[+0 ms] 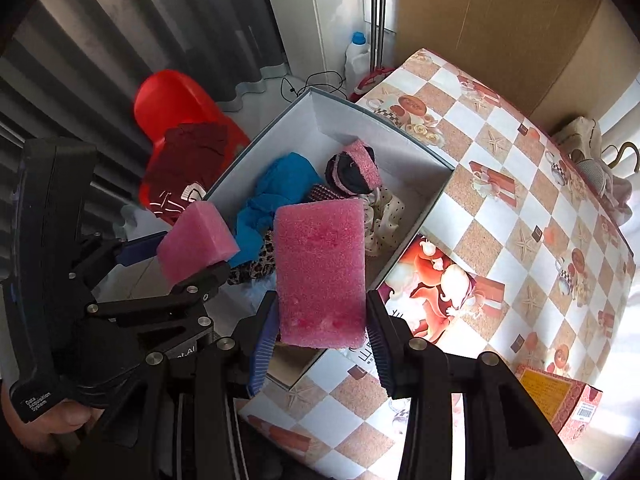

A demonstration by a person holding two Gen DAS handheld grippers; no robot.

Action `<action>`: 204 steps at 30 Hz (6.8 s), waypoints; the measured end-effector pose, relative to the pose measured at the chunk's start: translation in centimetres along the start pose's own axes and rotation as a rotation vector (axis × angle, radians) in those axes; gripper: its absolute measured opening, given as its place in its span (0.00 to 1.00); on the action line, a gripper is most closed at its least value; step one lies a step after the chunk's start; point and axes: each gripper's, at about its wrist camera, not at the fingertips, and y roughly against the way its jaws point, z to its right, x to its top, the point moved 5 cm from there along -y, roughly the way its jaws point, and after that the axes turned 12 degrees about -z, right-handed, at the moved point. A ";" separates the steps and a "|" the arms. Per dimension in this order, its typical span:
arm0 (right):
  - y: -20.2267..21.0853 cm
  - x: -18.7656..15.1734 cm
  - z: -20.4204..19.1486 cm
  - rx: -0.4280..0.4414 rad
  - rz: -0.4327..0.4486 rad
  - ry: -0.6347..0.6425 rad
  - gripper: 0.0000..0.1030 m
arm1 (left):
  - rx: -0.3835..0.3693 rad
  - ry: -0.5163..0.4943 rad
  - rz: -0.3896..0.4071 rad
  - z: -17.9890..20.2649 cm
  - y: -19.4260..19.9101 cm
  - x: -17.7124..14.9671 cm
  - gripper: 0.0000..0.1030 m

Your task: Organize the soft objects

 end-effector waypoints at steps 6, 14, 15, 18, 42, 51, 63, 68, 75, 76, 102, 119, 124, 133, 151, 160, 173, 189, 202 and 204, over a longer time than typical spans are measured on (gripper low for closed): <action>-0.2 -0.1 -0.5 0.009 0.002 0.042 0.43 | -0.006 0.108 -0.016 -2.5 -0.2 -1.8 0.64; -0.3 -1.1 1.2 0.057 0.001 -0.010 0.43 | 0.012 0.155 -0.025 -3.2 -0.1 -4.5 0.64; -0.3 -1.1 0.9 0.061 0.003 0.003 0.43 | 0.020 0.146 -0.022 -2.9 0.0 -4.6 0.64; 0.0 -1.3 0.0 0.067 0.014 0.050 0.43 | 0.040 0.121 -0.015 -2.2 0.2 -4.7 0.64; -0.9 -2.0 -2.9 0.071 -0.013 0.167 0.43 | 0.063 0.069 -0.038 -1.6 -0.5 -4.5 0.64; -1.2 -2.0 -2.2 0.050 -0.027 0.113 0.43 | 0.034 0.019 -0.046 -0.9 -1.2 -3.9 0.64; -0.9 -2.0 -1.4 0.022 -0.019 0.057 0.43 | 0.004 -0.017 -0.047 -0.7 -1.7 -3.1 0.64; -0.4 -1.2 -1.1 -0.005 0.016 0.038 0.43 | -0.024 -0.004 -0.087 -1.1 -2.7 -2.1 0.64; 0.3 1.7 0.0 0.018 0.035 -0.051 0.43 | -0.018 -0.002 -0.028 -0.7 -0.8 0.9 0.64; 0.4 1.3 -0.2 0.017 0.046 -0.049 0.43 | -0.007 -0.017 -0.021 -0.4 -0.7 0.5 0.64; -1.0 -0.2 -0.5 0.012 0.004 -0.021 0.43 | 0.032 -0.016 -0.025 -0.3 -1.5 -1.4 0.64; -1.3 -0.6 -1.2 0.015 -0.007 0.001 0.43 | 0.033 0.005 -0.037 -0.7 -1.9 -2.5 0.64; -1.4 -0.7 -1.4 0.019 -0.008 0.003 0.43 | 0.036 -0.012 -0.056 -0.5 -2.4 -3.1 0.64; -1.3 -0.6 -1.5 0.013 -0.003 0.022 0.43 | 0.047 -0.006 -0.032 -0.8 -1.9 -3.3 0.64; -0.7 -1.5 -4.2 -0.200 0.075 0.242 0.43 | 0.038 0.010 -0.061 -1.6 -2.6 -3.8 0.64; 0.6 -1.7 -3.3 -0.289 0.128 0.248 0.43 | 0.048 -0.048 -0.038 0.2 -2.1 -2.9 0.64; 0.2 -2.1 -4.0 -0.254 0.123 0.260 0.43 | 0.093 -0.035 -0.022 -0.5 -1.7 -3.9 0.64; -0.3 -2.3 -3.4 -0.245 0.108 0.230 0.43 | 0.090 -0.079 -0.031 0.7 -2.2 -3.5 0.64; 0.1 -1.7 -1.7 -0.256 0.115 0.188 0.43 | 0.083 -0.116 -0.023 2.0 -2.2 -1.9 0.64; 0.1 -1.7 -1.5 -0.257 0.113 0.185 0.43 | 0.082 -0.119 -0.024 2.1 -2.2 -1.9 0.64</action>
